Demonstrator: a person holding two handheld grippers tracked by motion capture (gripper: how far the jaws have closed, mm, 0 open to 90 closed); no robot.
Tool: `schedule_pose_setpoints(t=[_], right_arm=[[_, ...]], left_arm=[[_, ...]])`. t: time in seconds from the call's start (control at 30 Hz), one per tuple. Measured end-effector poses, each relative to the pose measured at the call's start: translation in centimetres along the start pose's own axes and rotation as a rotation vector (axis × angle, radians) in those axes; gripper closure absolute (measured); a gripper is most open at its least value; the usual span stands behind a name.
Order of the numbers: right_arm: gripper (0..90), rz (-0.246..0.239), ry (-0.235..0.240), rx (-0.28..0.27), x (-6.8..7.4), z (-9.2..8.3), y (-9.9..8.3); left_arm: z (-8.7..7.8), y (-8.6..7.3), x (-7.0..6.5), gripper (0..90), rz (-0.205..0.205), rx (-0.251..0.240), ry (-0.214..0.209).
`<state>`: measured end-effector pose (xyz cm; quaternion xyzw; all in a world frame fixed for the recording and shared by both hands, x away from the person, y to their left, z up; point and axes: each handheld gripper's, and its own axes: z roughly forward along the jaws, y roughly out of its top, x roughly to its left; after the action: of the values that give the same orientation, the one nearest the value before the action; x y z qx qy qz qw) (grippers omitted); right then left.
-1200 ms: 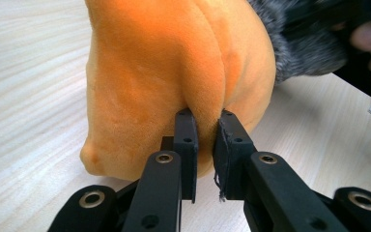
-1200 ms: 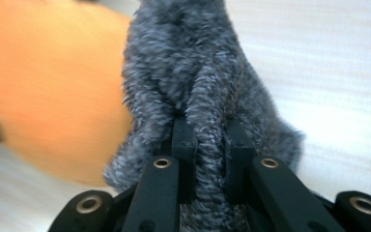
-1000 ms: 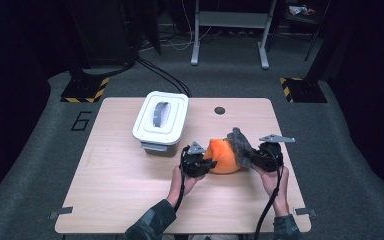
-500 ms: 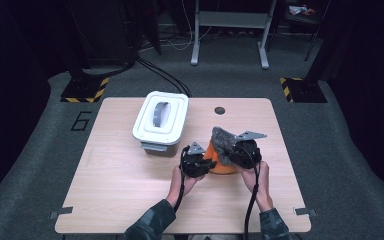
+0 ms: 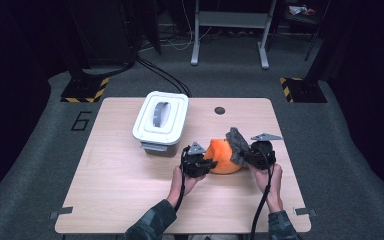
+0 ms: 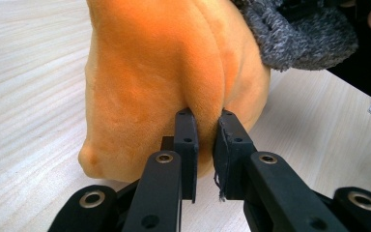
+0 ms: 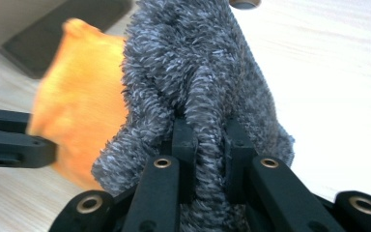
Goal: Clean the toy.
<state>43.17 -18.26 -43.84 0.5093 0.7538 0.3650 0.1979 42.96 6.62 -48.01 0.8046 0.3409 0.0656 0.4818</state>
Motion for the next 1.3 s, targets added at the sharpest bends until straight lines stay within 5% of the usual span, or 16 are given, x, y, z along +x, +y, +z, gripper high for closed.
schedule_pose_setpoints(t=[0.4,0.63,0.8,0.93,1.13,1.3], right_arm=[[79.4,0.083,-0.028,0.079,-2.6,2.0,-2.3],[79.2,0.133,-0.018,0.193,-3.2,4.1,-3.3],[79.4,0.125,-0.017,0.158,-3.5,3.2,-3.3],[79.2,0.104,-0.006,0.086,-3.8,0.4,-2.5],[79.2,0.063,0.059,-0.021,-1.8,-3.3,-0.2],[79.2,-0.014,0.075,0.032,0.3,-1.9,0.6]], left_arm=[[0.1,-0.1,0.1,80.8,-0.012,0.001,-0.004],[0.1,-0.1,0.1,80.8,-0.014,-0.003,-0.001],[-0.1,0.0,0.3,80.8,-0.018,-0.001,0.001],[-0.1,0.0,0.4,80.8,-0.023,-0.002,-0.004],[0.0,0.0,0.5,80.7,-0.024,-0.006,-0.001],[0.0,-0.1,0.7,79.8,-0.029,-0.023,-0.011]])
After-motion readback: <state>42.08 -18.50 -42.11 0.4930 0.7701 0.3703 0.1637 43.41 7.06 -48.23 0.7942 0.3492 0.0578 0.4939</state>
